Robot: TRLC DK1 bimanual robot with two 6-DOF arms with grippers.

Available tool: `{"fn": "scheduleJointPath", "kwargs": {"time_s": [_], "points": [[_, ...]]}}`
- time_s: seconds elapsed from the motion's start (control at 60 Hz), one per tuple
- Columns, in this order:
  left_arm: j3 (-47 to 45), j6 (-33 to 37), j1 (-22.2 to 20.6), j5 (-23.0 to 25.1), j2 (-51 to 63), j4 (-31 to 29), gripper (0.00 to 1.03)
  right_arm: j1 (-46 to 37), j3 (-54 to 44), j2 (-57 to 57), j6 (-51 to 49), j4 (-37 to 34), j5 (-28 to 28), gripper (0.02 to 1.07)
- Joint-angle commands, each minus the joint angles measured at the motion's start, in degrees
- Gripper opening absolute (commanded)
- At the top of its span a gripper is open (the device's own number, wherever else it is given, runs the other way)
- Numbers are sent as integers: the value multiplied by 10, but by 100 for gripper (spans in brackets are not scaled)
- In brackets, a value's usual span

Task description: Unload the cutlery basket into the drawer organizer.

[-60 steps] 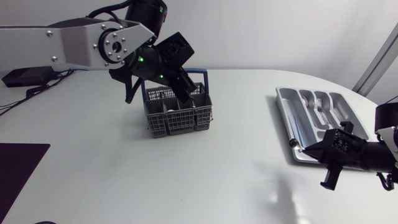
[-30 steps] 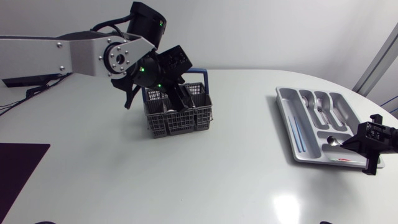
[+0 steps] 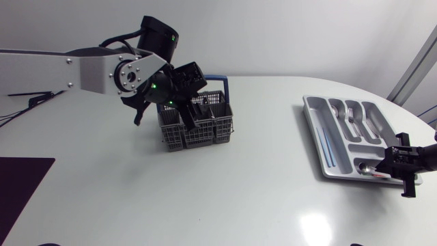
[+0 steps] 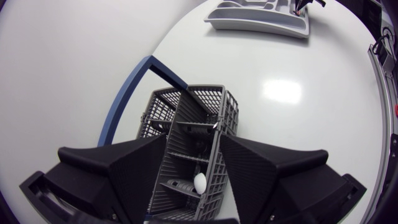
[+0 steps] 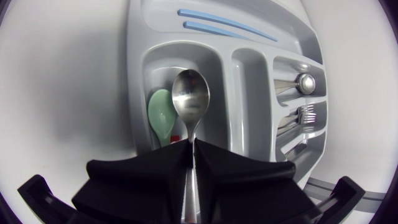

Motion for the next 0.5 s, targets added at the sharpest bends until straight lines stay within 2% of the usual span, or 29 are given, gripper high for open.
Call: {"fn": "scheduleJointPath", "kwargs": {"time_s": [0.0,0.1,0.133,0.15,0.183,0.333,0.483], "points": [[-17,23,6,-4,9,8,61,2,-1,4,-21,5,3,49],[-20,38,10,-4,9,9,61,-5,-1,-12,-12,11,-2,63],[-20,40,12,-4,9,9,61,-5,0,-17,-10,10,-2,71],[-19,42,13,-4,8,9,61,-6,1,-20,-7,7,-2,86],[-20,45,15,-5,6,9,61,-7,5,-25,0,0,-2,103],[-22,51,32,-9,-8,5,61,-13,35,-64,42,-85,-27,103],[-39,83,47,-28,-15,8,61,-3,29,-105,101,-124,-55,103]]}}
